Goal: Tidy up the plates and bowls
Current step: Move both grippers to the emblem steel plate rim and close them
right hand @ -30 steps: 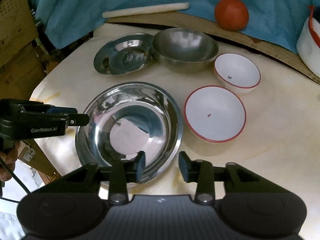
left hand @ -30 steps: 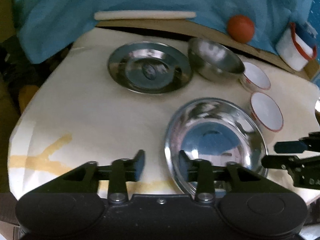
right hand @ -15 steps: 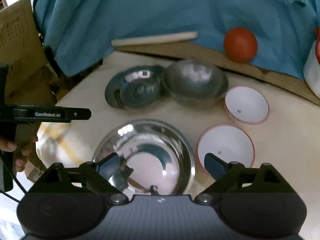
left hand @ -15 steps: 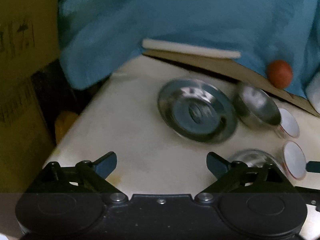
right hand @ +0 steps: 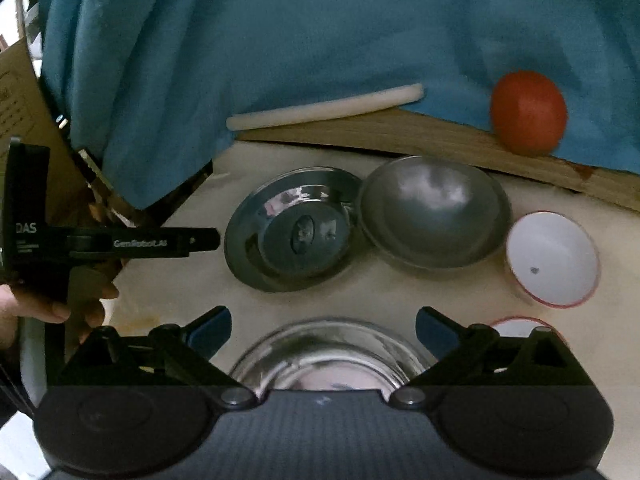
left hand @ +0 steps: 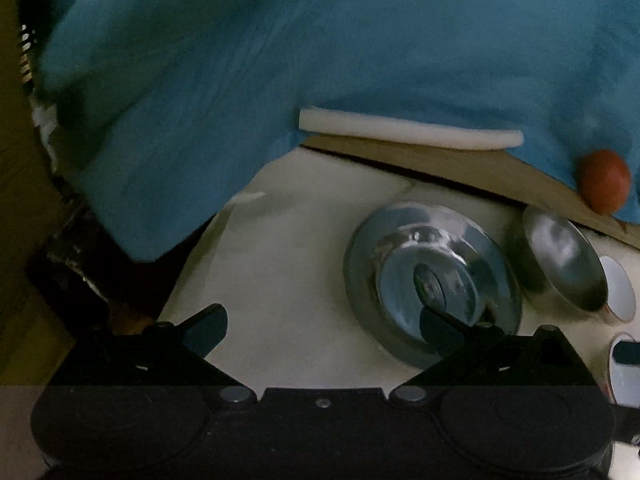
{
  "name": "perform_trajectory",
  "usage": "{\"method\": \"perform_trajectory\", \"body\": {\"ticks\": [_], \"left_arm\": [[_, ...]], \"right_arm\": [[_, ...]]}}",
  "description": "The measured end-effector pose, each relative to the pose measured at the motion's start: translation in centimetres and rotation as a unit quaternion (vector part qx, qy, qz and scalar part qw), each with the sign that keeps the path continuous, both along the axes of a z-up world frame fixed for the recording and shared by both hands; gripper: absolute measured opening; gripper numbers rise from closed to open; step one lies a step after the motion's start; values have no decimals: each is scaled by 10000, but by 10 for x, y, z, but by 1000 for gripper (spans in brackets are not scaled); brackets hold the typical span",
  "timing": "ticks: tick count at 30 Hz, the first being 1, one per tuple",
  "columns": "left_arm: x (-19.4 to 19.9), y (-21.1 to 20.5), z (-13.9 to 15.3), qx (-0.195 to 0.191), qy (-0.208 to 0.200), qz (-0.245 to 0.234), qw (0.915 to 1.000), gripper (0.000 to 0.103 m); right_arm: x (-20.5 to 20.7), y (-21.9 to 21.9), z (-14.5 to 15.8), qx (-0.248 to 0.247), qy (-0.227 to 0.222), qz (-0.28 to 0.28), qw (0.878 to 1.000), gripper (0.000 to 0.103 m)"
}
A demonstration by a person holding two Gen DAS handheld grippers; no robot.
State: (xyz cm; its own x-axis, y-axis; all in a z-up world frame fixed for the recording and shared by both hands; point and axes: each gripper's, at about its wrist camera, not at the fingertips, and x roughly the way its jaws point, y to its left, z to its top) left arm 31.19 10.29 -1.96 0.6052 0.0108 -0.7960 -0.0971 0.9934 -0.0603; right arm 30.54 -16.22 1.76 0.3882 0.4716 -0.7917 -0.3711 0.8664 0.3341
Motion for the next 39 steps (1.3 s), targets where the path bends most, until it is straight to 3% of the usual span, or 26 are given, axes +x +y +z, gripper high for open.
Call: {"method": "perform_trajectory", "body": {"ticks": [9, 20, 31, 35, 39], "left_arm": [[38, 9, -10, 90, 97, -116, 9998, 102], [54, 6, -19, -58, 139, -486, 9987, 101], [51, -1, -17, -145, 55, -835, 9964, 77], [51, 0, -19, -281, 91, -903, 9955, 44], [50, 3, -21, -361, 97, -868, 9955, 31]], "right_arm": [[26, 20, -18, 222, 291, -300, 9989, 100], [40, 30, -41, 324, 575, -853, 9942, 83], [43, 32, -57, 121, 619, -1133, 9916, 58], [40, 34, -59, 98, 620, -1128, 9916, 49], [38, 33, -59, 74, 587, -1101, 9922, 39]]}}
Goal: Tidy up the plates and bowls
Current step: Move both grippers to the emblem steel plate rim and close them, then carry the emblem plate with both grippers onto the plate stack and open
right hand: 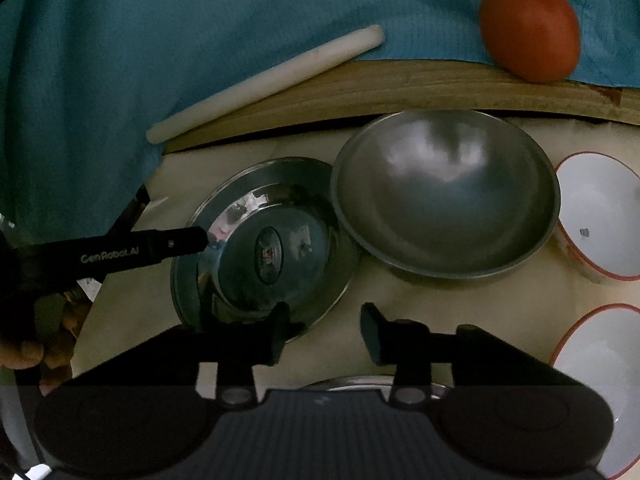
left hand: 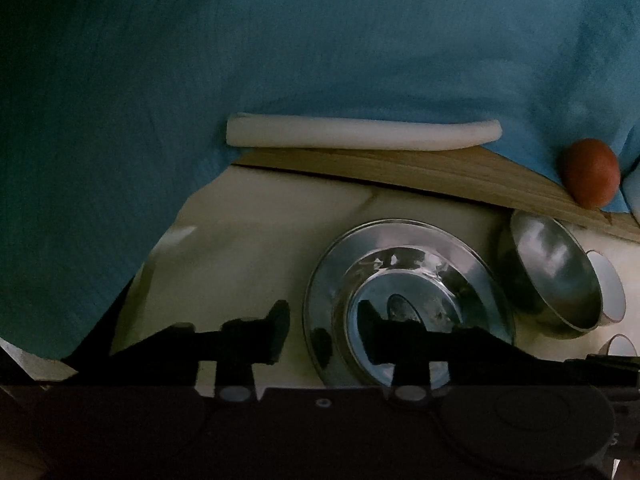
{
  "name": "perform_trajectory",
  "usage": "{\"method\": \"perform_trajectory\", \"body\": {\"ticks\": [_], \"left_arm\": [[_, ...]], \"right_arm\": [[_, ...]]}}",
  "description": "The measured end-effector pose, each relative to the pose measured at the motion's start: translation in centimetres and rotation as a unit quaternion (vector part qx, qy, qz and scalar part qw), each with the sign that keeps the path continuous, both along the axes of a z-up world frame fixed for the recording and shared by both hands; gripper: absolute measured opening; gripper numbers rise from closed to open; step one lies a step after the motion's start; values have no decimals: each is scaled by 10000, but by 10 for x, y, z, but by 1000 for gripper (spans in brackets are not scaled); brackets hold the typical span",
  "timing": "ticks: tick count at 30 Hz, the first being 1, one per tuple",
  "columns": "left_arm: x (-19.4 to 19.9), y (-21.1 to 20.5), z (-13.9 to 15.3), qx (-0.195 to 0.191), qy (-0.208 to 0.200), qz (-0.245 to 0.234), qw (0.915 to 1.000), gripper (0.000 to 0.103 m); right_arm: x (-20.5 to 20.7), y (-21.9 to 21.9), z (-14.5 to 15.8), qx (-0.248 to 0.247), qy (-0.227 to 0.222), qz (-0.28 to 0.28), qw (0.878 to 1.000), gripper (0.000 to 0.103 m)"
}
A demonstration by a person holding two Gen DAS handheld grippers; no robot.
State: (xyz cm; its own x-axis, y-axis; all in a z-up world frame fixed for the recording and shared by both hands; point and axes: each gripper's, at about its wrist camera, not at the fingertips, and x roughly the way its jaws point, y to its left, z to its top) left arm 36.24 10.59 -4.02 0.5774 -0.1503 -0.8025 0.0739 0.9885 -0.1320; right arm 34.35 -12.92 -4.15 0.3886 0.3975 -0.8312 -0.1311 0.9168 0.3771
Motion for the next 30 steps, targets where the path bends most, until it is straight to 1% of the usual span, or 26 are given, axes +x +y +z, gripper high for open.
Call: {"method": "perform_trajectory", "body": {"ticks": [2, 3, 6, 9, 18, 22, 30], "left_arm": [[0, 1, -1, -39, 8, 38, 10000, 23], [0, 1, -1, -31, 11, 60, 10000, 19], [0, 5, -1, -45, -14, 141, 9999, 10], [-3, 10, -2, -164, -14, 261, 9995, 5], [-20, 19, -4, -265, -30, 390, 9989, 4], [-34, 21, -4, -320, -70, 521, 9981, 4], [-67, 25, 13, -416, -278, 652, 9966, 4]], "right_arm": [[-1, 0, 1, -8, -41, 39, 10000, 34], [-1, 1, 1, -7, -52, 55, 10000, 33], [-1, 3, 2, -33, -96, 104, 9999, 26], [-2, 5, 3, -110, -135, 164, 9997, 26], [-5, 6, 10, -162, -152, 415, 9989, 24], [-4, 8, 15, -165, -178, 527, 9983, 23], [-12, 6, 28, -161, -321, 833, 9959, 23]]}}
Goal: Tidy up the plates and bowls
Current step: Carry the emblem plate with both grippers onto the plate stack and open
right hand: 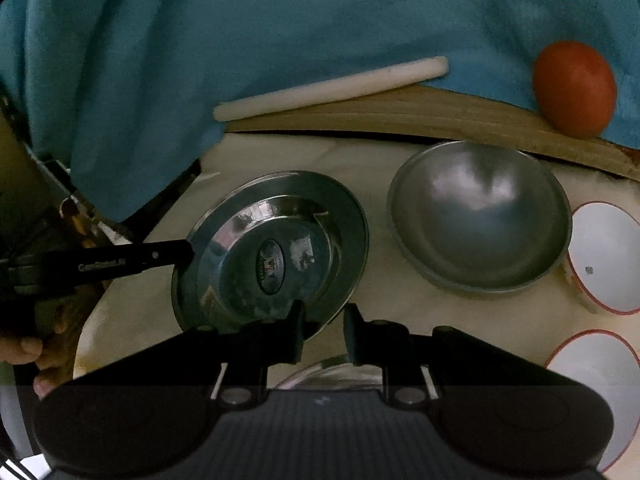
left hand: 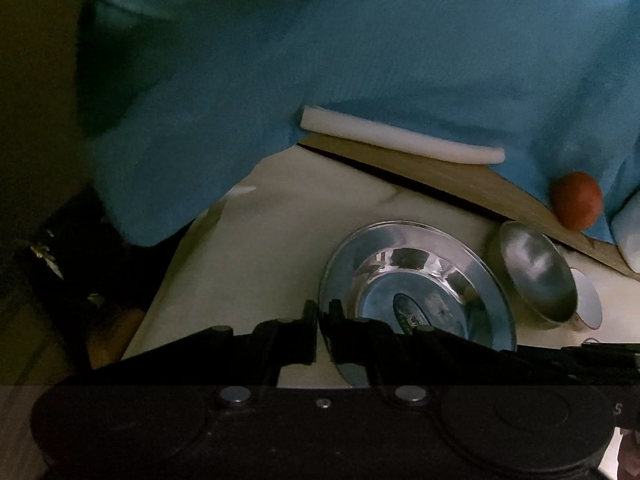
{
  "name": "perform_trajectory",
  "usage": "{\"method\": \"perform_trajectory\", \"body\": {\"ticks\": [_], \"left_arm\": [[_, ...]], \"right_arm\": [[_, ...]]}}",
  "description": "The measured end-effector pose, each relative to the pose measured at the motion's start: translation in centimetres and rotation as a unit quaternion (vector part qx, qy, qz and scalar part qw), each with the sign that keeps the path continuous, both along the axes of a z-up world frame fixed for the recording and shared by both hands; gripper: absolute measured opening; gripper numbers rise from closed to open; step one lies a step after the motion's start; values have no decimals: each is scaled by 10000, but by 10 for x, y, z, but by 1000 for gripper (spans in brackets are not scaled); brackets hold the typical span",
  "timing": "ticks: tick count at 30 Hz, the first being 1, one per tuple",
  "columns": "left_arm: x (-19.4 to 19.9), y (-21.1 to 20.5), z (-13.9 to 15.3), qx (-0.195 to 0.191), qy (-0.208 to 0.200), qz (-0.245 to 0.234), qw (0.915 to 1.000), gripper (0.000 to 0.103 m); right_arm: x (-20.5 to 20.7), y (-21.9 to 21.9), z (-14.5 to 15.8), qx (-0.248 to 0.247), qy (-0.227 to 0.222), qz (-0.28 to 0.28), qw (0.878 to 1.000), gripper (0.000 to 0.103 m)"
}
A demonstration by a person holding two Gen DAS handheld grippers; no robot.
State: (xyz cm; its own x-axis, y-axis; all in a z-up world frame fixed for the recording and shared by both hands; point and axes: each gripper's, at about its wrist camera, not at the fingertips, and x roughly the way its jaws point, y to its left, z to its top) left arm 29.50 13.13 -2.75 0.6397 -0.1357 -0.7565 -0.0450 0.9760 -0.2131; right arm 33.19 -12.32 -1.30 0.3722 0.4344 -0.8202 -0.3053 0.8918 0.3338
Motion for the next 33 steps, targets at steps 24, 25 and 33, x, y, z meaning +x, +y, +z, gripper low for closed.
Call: {"method": "perform_trajectory", "body": {"ticks": [24, 25, 33], "left_arm": [[-79, -70, 25, -47, -144, -594, 9981, 5], [-83, -72, 24, -38, -124, -631, 9979, 5], [-95, -89, 13, 65, 49, -835, 9965, 5]], "right_arm": [[-79, -74, 40, 83, -87, -172, 9998, 23], [-82, -77, 39, 73, -66, -175, 9998, 23], [-104, -96, 31, -8, 175, -226, 9996, 23]]}}
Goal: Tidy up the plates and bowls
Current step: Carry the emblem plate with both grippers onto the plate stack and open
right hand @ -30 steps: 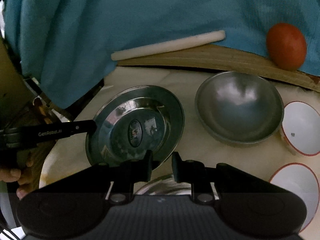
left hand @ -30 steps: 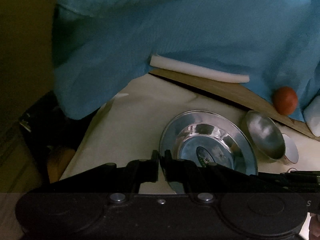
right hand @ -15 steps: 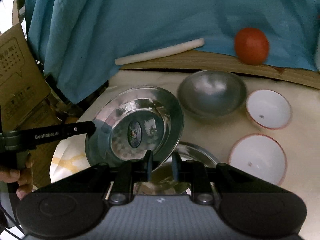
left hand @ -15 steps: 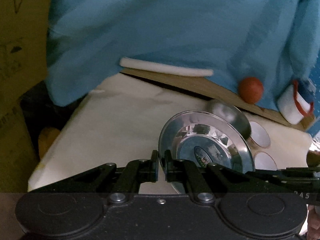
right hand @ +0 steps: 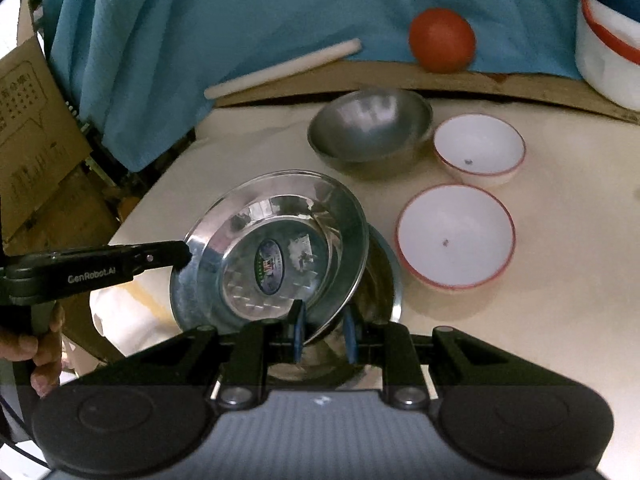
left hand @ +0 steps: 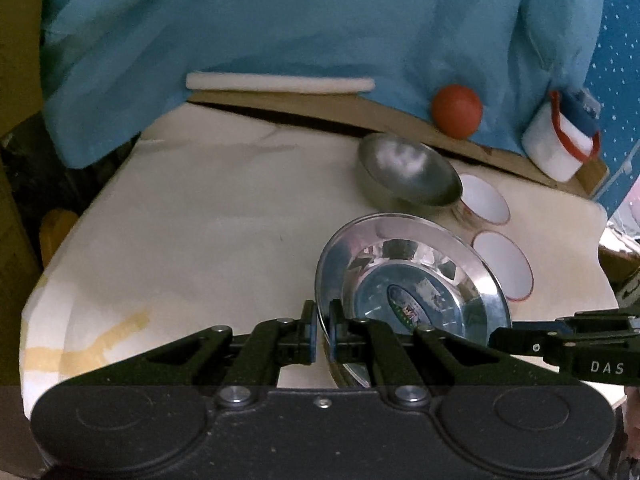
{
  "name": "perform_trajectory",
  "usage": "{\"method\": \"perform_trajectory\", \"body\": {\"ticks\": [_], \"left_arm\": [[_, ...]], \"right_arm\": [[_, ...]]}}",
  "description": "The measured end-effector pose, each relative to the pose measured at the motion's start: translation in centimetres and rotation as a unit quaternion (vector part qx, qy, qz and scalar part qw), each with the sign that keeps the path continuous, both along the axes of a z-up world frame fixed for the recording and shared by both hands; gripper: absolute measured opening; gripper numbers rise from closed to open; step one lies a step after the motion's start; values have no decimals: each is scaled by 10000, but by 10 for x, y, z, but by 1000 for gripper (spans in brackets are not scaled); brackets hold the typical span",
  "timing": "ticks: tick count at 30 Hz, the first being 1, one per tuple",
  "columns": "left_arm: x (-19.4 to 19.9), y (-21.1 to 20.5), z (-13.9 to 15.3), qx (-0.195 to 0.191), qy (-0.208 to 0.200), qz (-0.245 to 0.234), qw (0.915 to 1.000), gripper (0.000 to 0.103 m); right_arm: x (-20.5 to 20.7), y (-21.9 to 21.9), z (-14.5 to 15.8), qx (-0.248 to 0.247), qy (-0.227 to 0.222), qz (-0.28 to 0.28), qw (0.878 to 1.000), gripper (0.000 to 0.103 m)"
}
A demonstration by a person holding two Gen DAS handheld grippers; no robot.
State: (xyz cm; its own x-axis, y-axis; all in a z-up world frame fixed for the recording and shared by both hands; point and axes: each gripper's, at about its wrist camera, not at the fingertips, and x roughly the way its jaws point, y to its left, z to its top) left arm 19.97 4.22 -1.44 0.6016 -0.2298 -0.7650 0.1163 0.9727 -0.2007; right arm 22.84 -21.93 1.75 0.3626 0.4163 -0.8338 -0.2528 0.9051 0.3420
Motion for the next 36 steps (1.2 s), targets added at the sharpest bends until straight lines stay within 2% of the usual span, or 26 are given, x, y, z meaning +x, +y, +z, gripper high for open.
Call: {"method": "perform_trajectory", "body": {"ticks": [15, 29, 32, 36], "left_arm": [[-8, -14, -11, 238, 103, -75, 9996, 7], [-7, -19, -16, 310, 108, -62, 9994, 7], [-8, -21, -16, 194, 85, -131, 9997, 7], [-8, -28, -16, 244, 63, -231, 9994, 8]], "right_arm": [[-5, -6, -10, -131, 207, 40, 9997, 23], [-2, -3, -14, -184, 277, 107, 9994, 23], [-2, -2, -15, -174, 295, 148, 9993, 23], [-3, 1, -16, -177, 295, 177, 9993, 23]]}}
